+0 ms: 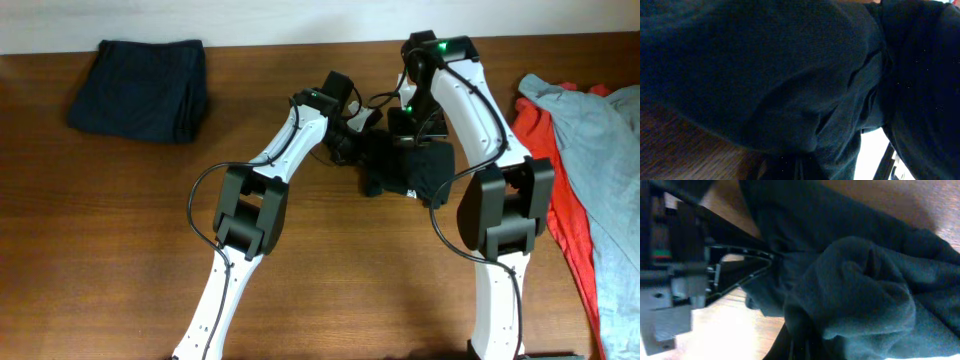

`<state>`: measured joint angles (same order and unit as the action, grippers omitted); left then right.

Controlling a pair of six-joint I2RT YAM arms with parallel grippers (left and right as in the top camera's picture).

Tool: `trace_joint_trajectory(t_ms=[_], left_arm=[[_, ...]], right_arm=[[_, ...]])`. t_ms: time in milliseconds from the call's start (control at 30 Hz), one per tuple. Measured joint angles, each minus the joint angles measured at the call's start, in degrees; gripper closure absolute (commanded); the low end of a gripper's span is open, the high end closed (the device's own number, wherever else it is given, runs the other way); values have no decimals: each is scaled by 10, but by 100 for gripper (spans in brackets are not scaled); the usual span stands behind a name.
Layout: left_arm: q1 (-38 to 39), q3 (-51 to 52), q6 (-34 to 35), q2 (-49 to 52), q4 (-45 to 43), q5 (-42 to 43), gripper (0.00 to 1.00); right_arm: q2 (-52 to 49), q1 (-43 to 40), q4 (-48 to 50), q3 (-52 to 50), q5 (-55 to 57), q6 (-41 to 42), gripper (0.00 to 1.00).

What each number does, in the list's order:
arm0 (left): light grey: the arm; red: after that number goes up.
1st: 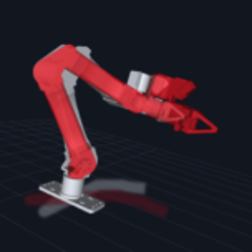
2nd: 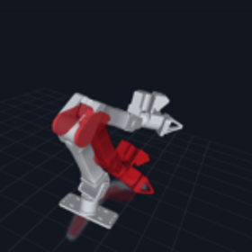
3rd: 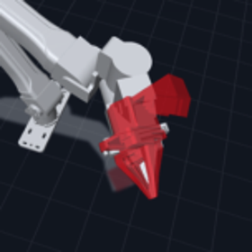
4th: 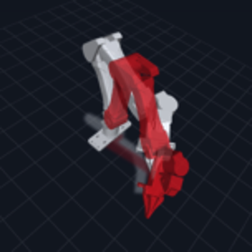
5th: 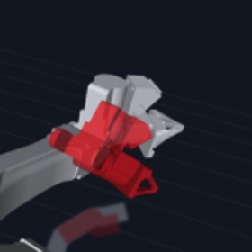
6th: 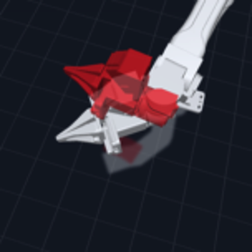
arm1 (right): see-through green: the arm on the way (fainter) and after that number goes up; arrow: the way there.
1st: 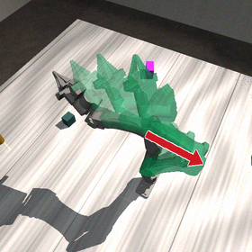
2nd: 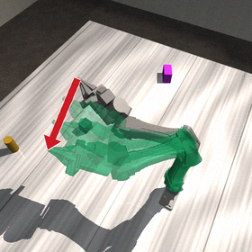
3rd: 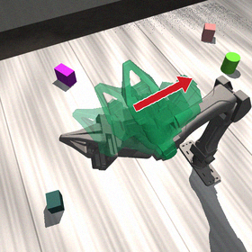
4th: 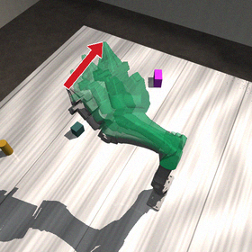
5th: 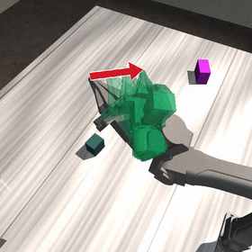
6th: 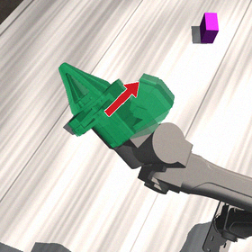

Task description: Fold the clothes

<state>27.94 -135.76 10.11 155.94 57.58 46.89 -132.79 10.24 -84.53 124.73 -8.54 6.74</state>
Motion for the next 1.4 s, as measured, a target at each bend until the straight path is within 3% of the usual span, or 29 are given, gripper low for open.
trace_joint_trajectory(t_ms=[733, 1200, 1233, 1267, 1300, 1400], left_arm=[[-8, -1, 0, 0, 2, -4, 100], [-33, -29, -3, -5, 22, -107, 100], [-33, -30, -5, -7, 27, -118, 100], [-33, -30, -5, -9, 31, -130, 100], [-33, -31, -7, -11, 35, -141, 100], [-33, -33, -18, -16, 51, -170, 100]], right_arm=[[0, 30, 111, -33, -8, 8, 96], [0, 30, 130, -60, -57, 8, 96], [0, 30, 135, -60, -60, 8, 93], [0, 30, 137, -60, -63, 8, 82], [0, 30, 140, -60, -66, 7, 63], [0, 30, 144, -60, -77, 5, 38]])
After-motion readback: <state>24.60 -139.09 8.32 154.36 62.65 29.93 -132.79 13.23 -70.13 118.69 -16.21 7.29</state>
